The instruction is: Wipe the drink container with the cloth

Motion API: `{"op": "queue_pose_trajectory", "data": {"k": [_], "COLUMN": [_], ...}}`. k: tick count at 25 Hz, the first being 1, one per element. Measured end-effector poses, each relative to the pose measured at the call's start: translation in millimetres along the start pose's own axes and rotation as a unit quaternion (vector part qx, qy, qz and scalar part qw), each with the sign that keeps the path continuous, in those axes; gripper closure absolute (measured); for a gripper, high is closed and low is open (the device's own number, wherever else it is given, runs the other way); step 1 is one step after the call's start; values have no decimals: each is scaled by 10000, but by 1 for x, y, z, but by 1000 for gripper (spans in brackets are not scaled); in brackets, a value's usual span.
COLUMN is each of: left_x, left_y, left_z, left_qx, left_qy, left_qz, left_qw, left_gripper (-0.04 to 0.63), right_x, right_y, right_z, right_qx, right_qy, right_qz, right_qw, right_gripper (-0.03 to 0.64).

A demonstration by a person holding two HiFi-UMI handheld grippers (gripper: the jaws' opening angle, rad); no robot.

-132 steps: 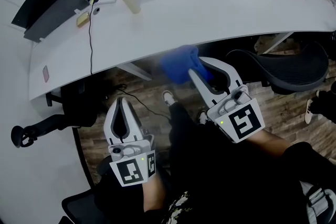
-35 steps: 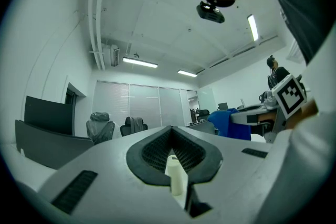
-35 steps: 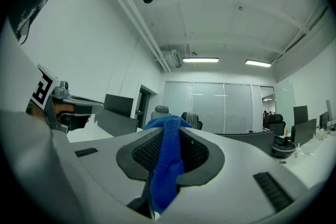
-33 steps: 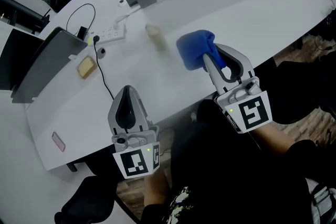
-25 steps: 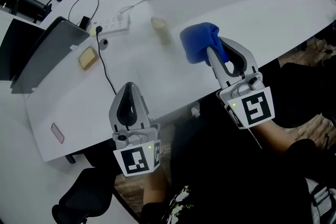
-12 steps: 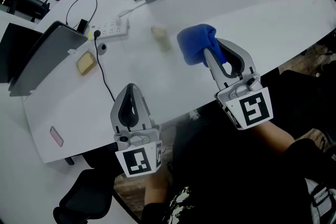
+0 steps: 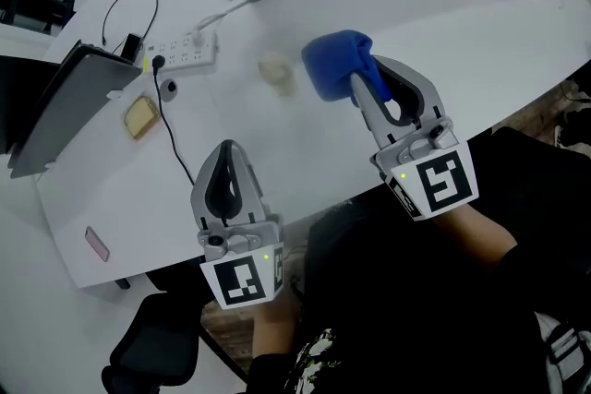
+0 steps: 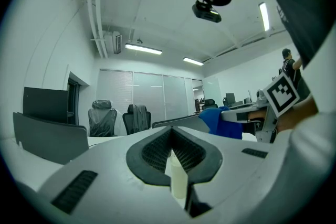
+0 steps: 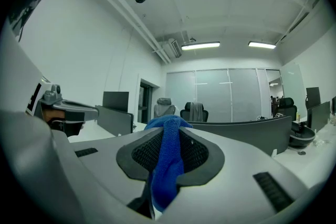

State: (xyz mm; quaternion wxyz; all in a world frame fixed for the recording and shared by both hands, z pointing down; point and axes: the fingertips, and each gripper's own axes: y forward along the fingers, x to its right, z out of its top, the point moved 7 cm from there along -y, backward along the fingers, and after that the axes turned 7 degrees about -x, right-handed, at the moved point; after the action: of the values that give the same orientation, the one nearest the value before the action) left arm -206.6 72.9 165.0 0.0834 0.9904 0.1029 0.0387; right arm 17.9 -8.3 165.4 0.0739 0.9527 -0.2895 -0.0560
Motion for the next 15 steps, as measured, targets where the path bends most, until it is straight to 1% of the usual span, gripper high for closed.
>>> {"op": "queue_pose_trajectory", "data": {"k": [6, 10, 12, 15], "left_x": [5, 12, 17, 22], "left_y": [33, 53, 63, 76], "left_z": [0, -1, -4, -13], "left_qx": [-121, -112, -214, -440], "left_qy": [8, -189, -159, 1], "left_qz": [-69, -116, -132, -149], "left_qw": [9999, 9997, 9996, 9989], "left_gripper": [591, 591, 591, 591], "right_x": [19, 28, 33, 38], "right_y": [26, 40, 47, 58], "right_z": [-6, -14, -20, -30], "right_qx": [-92, -219, -289, -419], "right_qy": [87, 126, 156, 164], "right_qz": [69, 254, 343, 509], "right_qw": [9999, 9994, 9989, 9977], "right_gripper": [545, 545, 545, 545]}}
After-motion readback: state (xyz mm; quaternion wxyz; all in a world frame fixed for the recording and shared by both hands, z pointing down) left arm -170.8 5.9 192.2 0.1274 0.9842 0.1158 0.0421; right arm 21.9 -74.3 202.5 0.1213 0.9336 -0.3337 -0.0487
